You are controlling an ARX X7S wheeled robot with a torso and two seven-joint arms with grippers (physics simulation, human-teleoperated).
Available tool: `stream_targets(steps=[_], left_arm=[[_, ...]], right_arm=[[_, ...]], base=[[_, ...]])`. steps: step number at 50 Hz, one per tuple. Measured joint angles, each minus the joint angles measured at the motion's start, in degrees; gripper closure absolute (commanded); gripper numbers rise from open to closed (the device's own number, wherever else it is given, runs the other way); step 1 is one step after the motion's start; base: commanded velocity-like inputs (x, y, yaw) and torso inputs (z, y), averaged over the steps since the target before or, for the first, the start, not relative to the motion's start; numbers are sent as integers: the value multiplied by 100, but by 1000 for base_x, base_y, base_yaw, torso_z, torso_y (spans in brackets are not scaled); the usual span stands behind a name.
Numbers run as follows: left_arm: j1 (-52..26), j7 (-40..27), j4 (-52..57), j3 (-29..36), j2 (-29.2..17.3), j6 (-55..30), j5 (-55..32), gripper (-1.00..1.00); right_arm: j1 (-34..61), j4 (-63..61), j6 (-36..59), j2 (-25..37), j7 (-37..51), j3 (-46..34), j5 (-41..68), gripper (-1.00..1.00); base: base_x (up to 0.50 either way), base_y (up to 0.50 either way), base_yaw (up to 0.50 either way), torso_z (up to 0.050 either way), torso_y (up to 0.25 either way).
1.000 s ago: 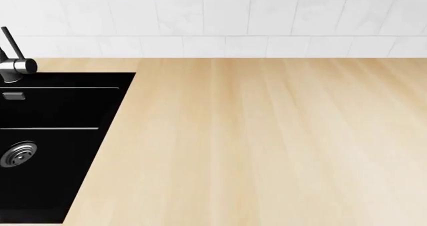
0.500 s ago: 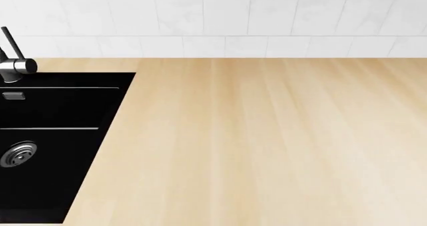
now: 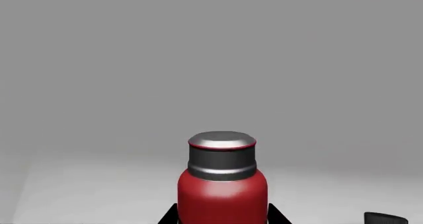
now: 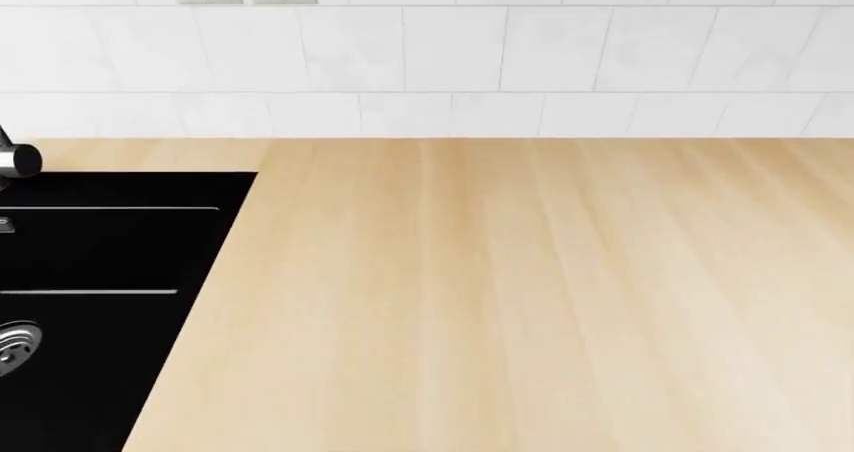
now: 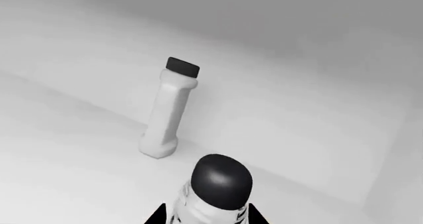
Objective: Pick and place the shaker into the drawer. Then close the cabinet.
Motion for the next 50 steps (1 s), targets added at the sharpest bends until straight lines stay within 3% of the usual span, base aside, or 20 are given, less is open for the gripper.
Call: stream_targets(steps=[10, 22, 50], left_arm=[[-7, 28, -143, 88, 1, 80, -52, 100], [-9, 42, -99, 50, 1, 17, -61, 100], [-10, 22, -406, 457, 1, 220, -546, 100]], right_arm=[[-1, -86, -275, 14, 46, 32, -35, 100], [2, -1121, -713, -123, -132, 105, -309, 100], [7, -1510, -995, -258, -270, 131, -672, 100]], base=[[0, 0, 0, 0, 1], [-21, 0, 0, 0, 0], [-500, 0, 0, 0, 0]])
